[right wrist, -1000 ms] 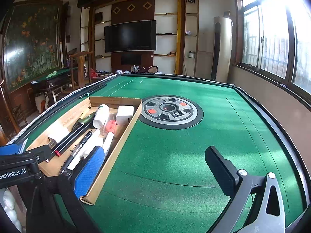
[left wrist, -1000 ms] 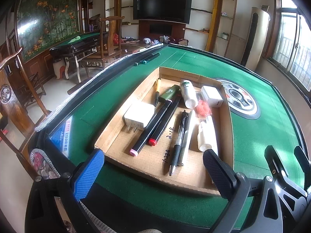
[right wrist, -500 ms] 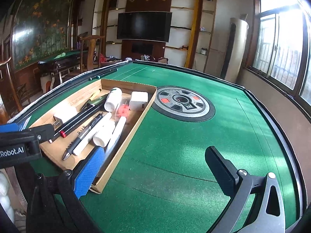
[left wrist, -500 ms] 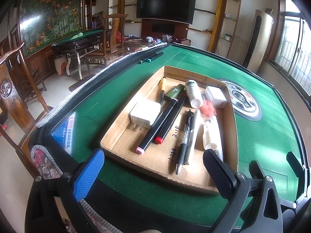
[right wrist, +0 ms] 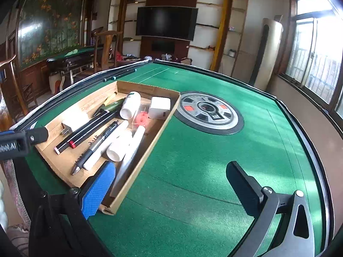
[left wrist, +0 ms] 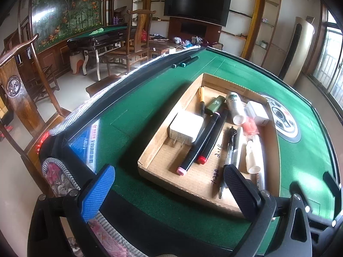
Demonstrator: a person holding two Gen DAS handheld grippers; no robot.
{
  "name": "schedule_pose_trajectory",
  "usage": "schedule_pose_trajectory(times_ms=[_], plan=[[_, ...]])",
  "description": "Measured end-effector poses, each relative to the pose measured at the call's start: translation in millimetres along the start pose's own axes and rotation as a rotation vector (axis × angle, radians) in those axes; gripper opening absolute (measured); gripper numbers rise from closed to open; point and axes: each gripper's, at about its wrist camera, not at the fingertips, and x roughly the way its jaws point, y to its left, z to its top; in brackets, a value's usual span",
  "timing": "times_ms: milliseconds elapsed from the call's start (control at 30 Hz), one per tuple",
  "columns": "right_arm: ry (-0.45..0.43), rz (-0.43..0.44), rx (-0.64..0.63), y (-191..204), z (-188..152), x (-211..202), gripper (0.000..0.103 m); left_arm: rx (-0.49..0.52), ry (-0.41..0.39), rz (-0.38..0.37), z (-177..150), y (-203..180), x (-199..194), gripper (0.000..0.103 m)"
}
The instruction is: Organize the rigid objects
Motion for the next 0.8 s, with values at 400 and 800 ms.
schedule_pose_trajectory(times_ms=[400,800], plan=[[0.084,0.048,-0.039,21.5,15.2,16.7,0.103,0.009,0.036,0.005,3.2,-0.6,12.1,0.102],[0.093,0.057,-0.059,33.4,14.6,20.8,0.103,0.027,0.063,-0.003,6.6,-4.5,20.1,0.102]])
